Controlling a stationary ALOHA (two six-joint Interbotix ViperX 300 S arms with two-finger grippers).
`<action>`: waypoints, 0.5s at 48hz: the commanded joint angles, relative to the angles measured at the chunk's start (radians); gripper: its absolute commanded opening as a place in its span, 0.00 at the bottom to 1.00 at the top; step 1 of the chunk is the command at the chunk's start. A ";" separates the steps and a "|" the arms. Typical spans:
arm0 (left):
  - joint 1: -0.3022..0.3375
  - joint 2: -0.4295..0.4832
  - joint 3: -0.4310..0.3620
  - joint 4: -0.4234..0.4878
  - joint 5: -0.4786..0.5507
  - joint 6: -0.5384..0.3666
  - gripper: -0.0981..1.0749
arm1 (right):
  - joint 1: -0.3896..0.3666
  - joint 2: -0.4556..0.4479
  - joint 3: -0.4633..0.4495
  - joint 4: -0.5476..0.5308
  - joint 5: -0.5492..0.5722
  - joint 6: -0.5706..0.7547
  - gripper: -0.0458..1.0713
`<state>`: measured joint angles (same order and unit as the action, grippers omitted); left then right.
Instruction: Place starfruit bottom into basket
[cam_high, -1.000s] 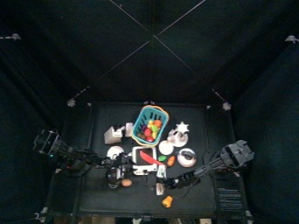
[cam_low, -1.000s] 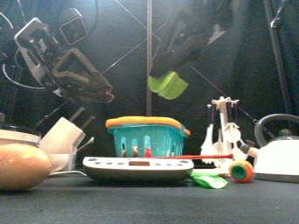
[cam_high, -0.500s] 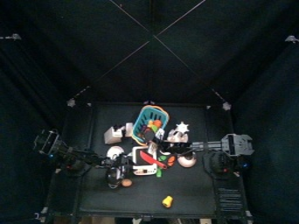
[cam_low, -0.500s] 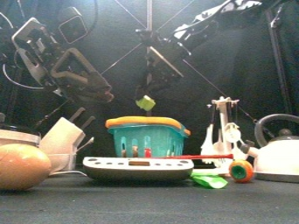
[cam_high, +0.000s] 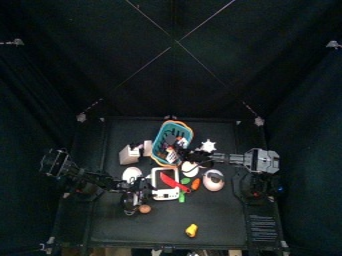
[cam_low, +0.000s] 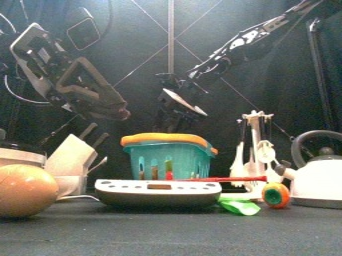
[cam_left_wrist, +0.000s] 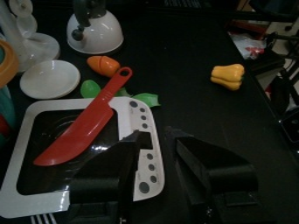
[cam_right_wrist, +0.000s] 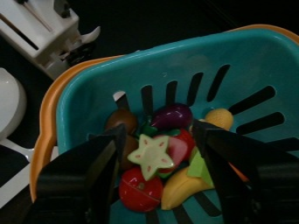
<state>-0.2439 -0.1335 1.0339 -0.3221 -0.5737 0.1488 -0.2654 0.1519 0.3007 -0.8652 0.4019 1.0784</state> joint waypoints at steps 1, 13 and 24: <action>0.002 -0.003 -0.020 0.002 -0.005 -0.002 0.70 | -0.009 -0.020 -0.023 0.000 -0.006 -0.002 0.92; 0.002 -0.002 -0.020 0.000 -0.005 -0.003 0.70 | 0.009 -0.063 0.006 0.002 0.011 -0.002 0.94; 0.002 -0.003 -0.021 0.000 -0.005 -0.003 0.70 | 0.038 -0.103 0.038 0.000 0.012 0.000 0.93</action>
<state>-0.2439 -0.1335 1.0339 -0.3237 -0.5752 0.1473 -0.2316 0.0936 0.3436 -0.8621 0.4142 1.0784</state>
